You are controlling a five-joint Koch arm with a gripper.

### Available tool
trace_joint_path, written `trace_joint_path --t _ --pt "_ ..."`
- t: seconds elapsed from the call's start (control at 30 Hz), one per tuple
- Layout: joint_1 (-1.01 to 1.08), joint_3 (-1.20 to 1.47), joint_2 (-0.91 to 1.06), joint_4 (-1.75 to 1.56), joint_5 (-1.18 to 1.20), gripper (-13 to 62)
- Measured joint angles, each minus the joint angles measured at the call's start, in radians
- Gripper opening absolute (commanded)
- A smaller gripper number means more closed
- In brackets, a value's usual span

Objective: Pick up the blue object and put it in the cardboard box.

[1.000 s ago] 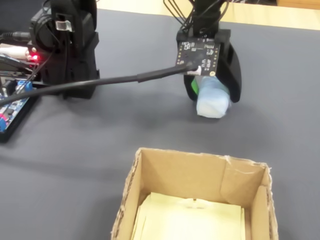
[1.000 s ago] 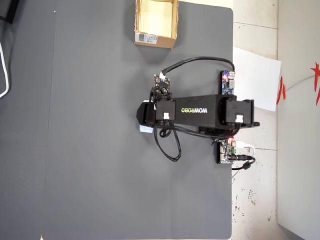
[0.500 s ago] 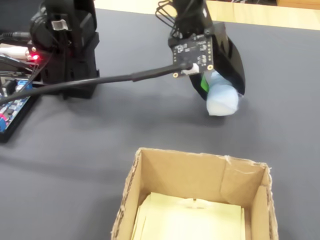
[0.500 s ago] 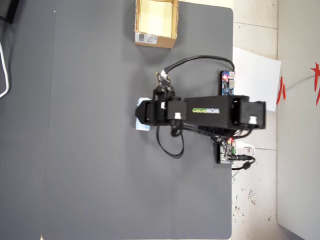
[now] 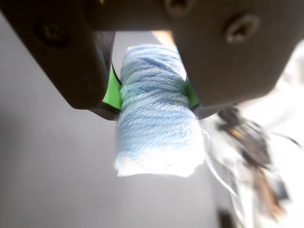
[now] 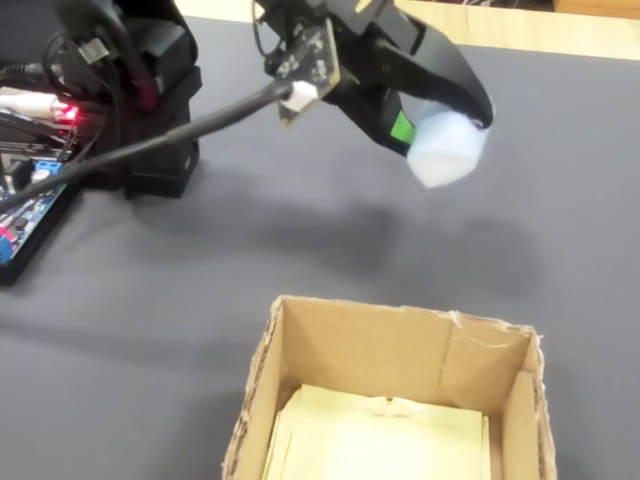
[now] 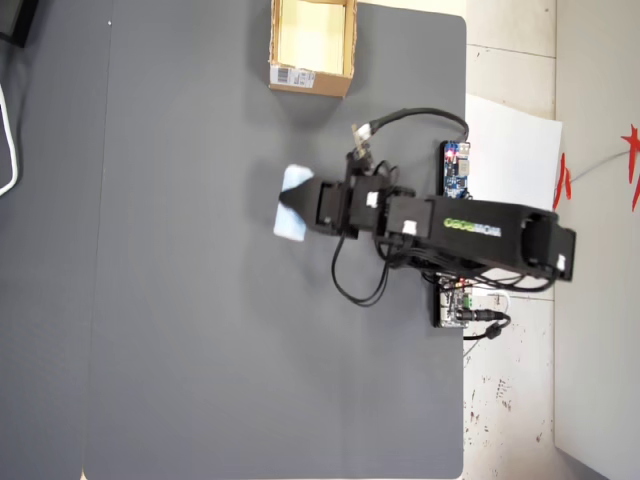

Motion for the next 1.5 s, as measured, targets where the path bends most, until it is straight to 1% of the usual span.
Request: trace_joint_path --t 0.1,0.13,0.23,0.27,0.3,0.33,0.4,0.43,0.63,0.83,0.87,1.0,1.2,1.5 --pt "0.107 -0.009 0.000 -0.002 -0.066 11.3" --pt "0.164 -0.057 -0.002 -0.005 -0.089 11.3" --pt "0.244 -0.153 -0.035 -0.003 -0.129 11.3" --pt "0.287 -0.196 -0.084 -0.003 -0.129 11.3" --pt "0.287 -0.196 -0.084 -0.003 -0.129 11.3" --pt "0.376 -0.344 -0.183 0.002 -0.158 11.3" --pt "0.394 -0.367 -0.201 0.006 -0.164 11.3" --pt "0.460 -0.460 -0.291 0.032 -0.176 11.3" --pt "0.566 -0.555 -0.402 0.041 -0.176 11.3" --pt "0.669 -0.600 -0.518 0.143 -0.196 11.6" --pt "0.678 -0.601 -0.526 0.161 -0.195 30.6" --pt "0.699 -0.598 -0.546 0.253 -0.206 31.7" --pt "0.693 -0.600 -0.534 0.249 -0.206 32.4" --pt "0.546 -0.578 -0.391 0.120 -0.158 32.5"
